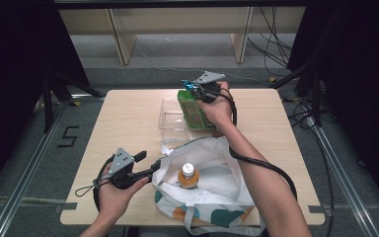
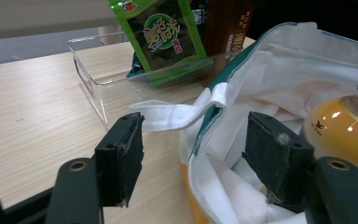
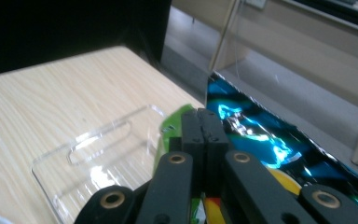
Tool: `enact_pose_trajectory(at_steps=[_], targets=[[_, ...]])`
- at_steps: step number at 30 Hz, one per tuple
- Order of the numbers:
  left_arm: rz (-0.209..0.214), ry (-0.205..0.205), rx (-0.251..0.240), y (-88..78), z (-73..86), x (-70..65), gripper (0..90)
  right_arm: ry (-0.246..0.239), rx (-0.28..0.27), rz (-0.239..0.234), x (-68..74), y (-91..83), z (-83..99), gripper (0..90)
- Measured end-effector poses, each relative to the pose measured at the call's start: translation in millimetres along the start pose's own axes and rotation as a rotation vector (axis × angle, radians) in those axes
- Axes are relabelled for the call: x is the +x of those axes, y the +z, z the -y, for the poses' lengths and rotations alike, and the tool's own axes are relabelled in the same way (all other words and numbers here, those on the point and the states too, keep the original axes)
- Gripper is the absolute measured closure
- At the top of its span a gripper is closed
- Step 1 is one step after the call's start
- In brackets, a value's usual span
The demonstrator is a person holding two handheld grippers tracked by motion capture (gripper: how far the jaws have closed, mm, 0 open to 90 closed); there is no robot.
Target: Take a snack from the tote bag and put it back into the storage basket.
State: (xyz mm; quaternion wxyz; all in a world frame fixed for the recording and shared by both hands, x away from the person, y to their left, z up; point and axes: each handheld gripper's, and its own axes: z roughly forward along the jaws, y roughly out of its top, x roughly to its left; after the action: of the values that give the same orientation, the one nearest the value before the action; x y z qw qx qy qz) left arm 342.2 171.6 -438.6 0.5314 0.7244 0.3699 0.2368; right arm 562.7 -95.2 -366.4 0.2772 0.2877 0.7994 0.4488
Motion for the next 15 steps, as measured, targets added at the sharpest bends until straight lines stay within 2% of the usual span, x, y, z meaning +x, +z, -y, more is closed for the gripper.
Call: enact_pose_trajectory(at_steps=[1, 2, 3, 5, 6, 7, 12, 13, 14, 15], targets=[[0.003, -0.027, 0.001, 0.6, 1.1, -2.1, 36.5, 0.001, 0.005, 0.014, 0.0, -1.5, -0.6, 90.0], [-0.001, 0.001, 0.010, 0.5, 0.2, -1.2, 36.5, 0.010, 0.019, 0.014, 0.3, -3.3, -1.3, 90.0], [0.006, -0.016, 0.002, 1.5, 0.7, -2.6, 36.5, 0.007, 0.035, 0.017, -0.4, -4.6, -2.1, 90.0], [0.001, -0.002, 0.006, 1.1, -0.3, -3.2, 36.5, -0.021, 0.055, 0.032, -2.9, -7.8, -3.8, 90.0], [0.001, -0.004, 0.006, 1.2, -0.2, -3.4, 36.5, -0.009, 0.072, 0.035, -2.2, -10.0, -4.4, 90.0], [0.001, -0.002, 0.007, 1.3, -0.1, -3.2, 36.4, -0.020, 0.082, 0.029, -2.7, -11.7, -5.3, 90.0], [0.002, -0.002, 0.006, 1.3, 0.0, -3.2, 36.5, -0.013, 0.156, 0.039, -1.2, -21.6, -5.2, 90.0], [0.002, -0.007, 0.006, 1.3, 0.1, -3.6, 36.4, -0.039, 0.153, 0.045, -2.8, -21.9, -4.3, 90.0], [0.002, -0.011, 0.006, 1.4, 0.2, -4.1, 36.5, -0.014, 0.170, 0.051, -1.2, -23.8, -3.5, 90.0], [0.002, -0.011, 0.006, 1.4, 0.2, -4.1, 36.4, -0.014, 0.170, 0.051, -1.2, -23.8, -3.5, 90.0]])
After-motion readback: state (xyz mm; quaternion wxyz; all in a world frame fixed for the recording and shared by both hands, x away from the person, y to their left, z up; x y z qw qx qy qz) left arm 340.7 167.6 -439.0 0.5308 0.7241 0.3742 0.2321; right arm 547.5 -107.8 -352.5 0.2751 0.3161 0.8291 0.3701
